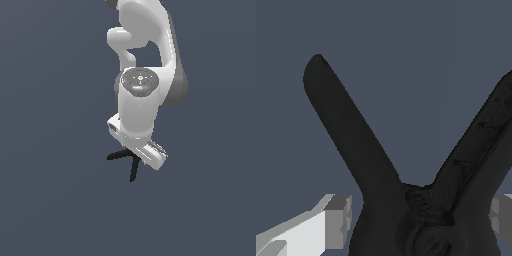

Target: Pick up the object and move it to a goal position.

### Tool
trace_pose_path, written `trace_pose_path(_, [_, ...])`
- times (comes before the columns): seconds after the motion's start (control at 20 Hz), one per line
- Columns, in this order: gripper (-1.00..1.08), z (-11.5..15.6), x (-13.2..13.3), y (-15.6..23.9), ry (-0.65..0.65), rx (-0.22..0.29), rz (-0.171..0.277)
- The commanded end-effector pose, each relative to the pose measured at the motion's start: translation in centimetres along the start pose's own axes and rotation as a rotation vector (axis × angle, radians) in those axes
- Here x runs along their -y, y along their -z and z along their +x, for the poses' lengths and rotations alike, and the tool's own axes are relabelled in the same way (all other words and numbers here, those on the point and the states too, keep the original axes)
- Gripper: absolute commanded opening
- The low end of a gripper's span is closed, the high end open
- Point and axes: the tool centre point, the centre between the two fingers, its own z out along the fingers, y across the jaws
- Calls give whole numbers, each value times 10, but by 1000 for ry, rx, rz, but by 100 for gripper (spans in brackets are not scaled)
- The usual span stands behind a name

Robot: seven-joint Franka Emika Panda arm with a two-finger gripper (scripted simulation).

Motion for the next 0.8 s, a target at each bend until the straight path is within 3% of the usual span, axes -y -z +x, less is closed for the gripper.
trace_pose_path(0.0, [-100,7,-4,25,0,-1,0])
trace_pose_path(0.35, [-100,19,-9,69,0,-1,0])
trace_pose_path(0.75, [-100,24,-9,82,1,-1,0])
